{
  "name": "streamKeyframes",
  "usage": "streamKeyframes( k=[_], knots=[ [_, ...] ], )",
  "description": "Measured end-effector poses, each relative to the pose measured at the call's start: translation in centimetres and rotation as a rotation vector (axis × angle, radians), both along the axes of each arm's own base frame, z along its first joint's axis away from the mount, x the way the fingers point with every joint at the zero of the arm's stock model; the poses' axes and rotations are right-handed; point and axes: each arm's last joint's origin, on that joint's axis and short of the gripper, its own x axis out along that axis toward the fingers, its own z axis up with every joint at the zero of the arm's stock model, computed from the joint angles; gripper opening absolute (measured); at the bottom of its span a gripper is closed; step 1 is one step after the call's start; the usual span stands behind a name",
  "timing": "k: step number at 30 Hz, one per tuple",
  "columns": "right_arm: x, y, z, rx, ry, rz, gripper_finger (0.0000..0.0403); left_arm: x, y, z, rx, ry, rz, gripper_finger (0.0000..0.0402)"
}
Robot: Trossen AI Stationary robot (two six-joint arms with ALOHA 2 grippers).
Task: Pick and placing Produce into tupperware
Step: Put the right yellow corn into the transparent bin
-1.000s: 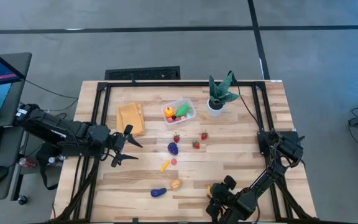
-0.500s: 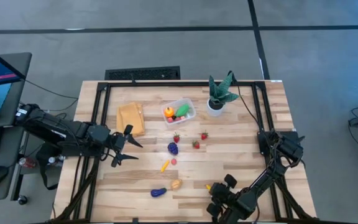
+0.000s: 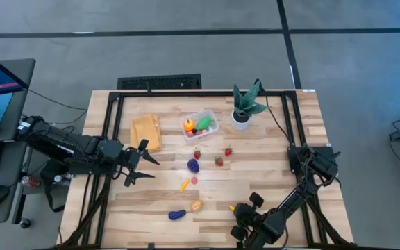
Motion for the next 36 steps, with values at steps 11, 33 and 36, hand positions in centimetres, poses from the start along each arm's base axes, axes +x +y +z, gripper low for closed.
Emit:
streamKeyframes(
  k=[11,33,36],
  knots=[
    [1.0,-1.2,-0.1,-0.092,-0.016,0.019,0.0018,0.0,0.0,0.0,0.000,0.000,0.000,0.0243],
    [2.8,-3.8,0.3,-0.287,-0.040,0.013,0.0022,0.0,0.0,0.0,0.000,0.000,0.000,0.0243],
    [2.7,-3.9,0.4,-0.310,-0.041,0.012,0.0020,0.0,0.0,0.0,0.000,0.000,0.000,0.0243]
  ],
)
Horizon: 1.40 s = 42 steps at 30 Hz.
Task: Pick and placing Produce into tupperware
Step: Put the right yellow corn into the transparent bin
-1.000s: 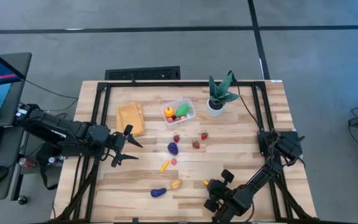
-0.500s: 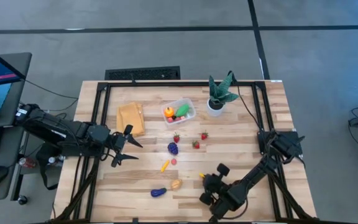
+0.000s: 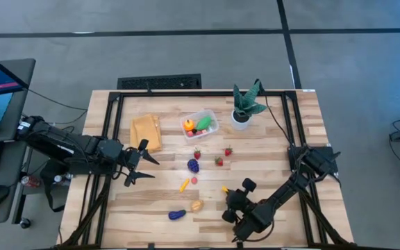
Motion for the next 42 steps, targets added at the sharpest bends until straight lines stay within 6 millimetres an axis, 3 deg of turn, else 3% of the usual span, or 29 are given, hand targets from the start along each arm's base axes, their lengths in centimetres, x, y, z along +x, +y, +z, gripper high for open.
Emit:
streamKeyframes(
  k=[7,13,21,42],
  knots=[
    [0.2,-0.5,0.3,-0.033,0.011,-0.013,0.0027,0.0,0.0,0.0,0.000,0.000,0.000,0.0243],
    [0.8,-0.7,1.9,-0.126,0.008,-0.008,0.0025,0.0,0.0,0.0,-0.001,-0.004,0.000,0.0243],
    [3.2,-1.7,4.2,-0.214,0.043,0.023,0.0028,0.0,0.0,0.1,0.008,-0.011,-0.003,0.0243],
    [9.7,-8.5,8.1,-0.351,0.140,-0.012,0.0031,0.0,-0.1,0.1,0.030,-0.017,-0.033,0.0243]
  ],
)
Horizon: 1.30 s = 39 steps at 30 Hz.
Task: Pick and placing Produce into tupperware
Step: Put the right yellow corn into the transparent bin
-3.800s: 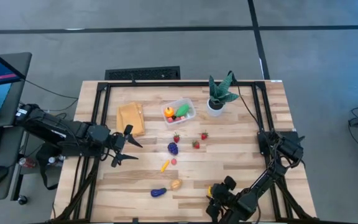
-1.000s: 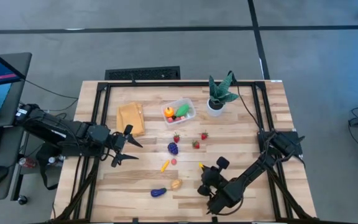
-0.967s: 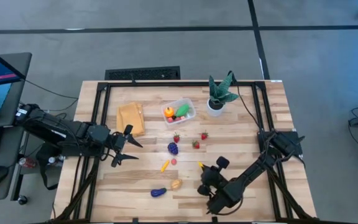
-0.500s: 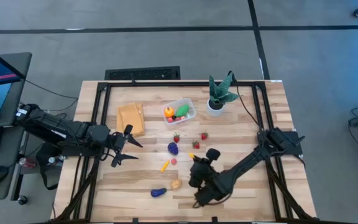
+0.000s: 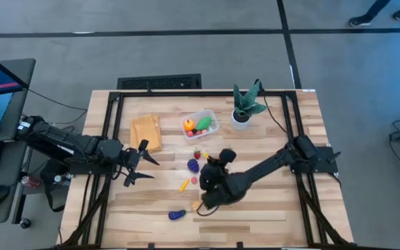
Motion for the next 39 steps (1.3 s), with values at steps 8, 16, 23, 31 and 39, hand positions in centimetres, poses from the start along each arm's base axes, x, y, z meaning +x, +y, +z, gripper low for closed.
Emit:
streamKeyframes(
  k=[8,16,23,31,39],
  knots=[
    [1.0,-2.4,0.2,-0.010,0.019,-0.045,0.0030,0.0,0.0,0.0,-0.001,0.000,-0.005,0.0243],
    [2.2,-4.8,0.2,-0.034,0.065,-0.049,0.0029,0.0,0.0,0.0,-0.001,0.000,-0.005,0.0243],
    [3.4,-7.7,0.3,-0.064,0.120,-0.051,0.0029,0.0,0.0,0.2,-0.006,-0.018,-0.004,0.0243],
    [4.1,-11.6,0.2,-0.024,0.173,-0.091,0.0030,0.0,0.0,0.2,-0.007,-0.018,-0.004,0.0243],
    [5.5,-14.3,0.5,0.017,0.157,-0.047,0.0031,0.0,0.0,0.2,-0.013,-0.015,-0.002,0.0243]
  ],
)
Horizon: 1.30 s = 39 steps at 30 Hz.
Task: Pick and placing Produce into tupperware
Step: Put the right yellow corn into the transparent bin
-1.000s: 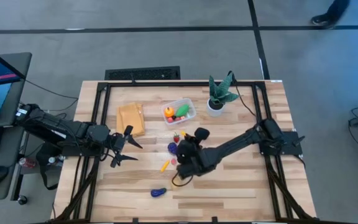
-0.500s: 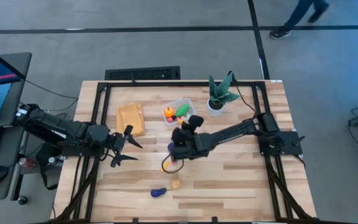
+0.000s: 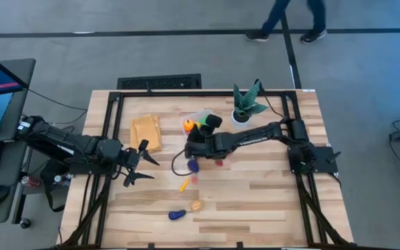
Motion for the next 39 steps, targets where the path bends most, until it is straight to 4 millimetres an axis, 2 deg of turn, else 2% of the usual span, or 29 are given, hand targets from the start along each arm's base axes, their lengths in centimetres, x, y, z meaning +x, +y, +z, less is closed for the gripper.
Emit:
streamKeyframes(
  k=[8,16,22,26,33,39],
  knots=[
    [0.8,-3.1,0.2,0.078,-0.030,0.029,0.0031,0.0,0.0,0.0,-0.010,0.004,0.004,0.0243],
    [0.7,-6.3,-0.1,0.206,-0.047,0.019,0.0031,0.0,0.0,0.0,-0.013,0.005,0.006,0.0243],
    [0.6,-7.9,-0.2,0.299,-0.063,0.023,0.0031,0.0,0.0,0.0,-0.020,0.007,0.012,0.0243],
    [0.5,-8.5,-0.3,0.324,-0.068,0.020,0.0031,0.0,0.0,0.0,-0.027,0.009,0.015,0.0243],
    [0.5,-8.4,-0.3,0.330,-0.076,0.021,0.0032,0.0,0.0,0.0,-0.030,0.010,0.017,0.0243],
    [0.8,-8.5,-0.2,0.358,-0.099,0.042,0.0056,0.0,0.0,0.0,-0.030,0.010,0.018,0.0243]
  ],
)
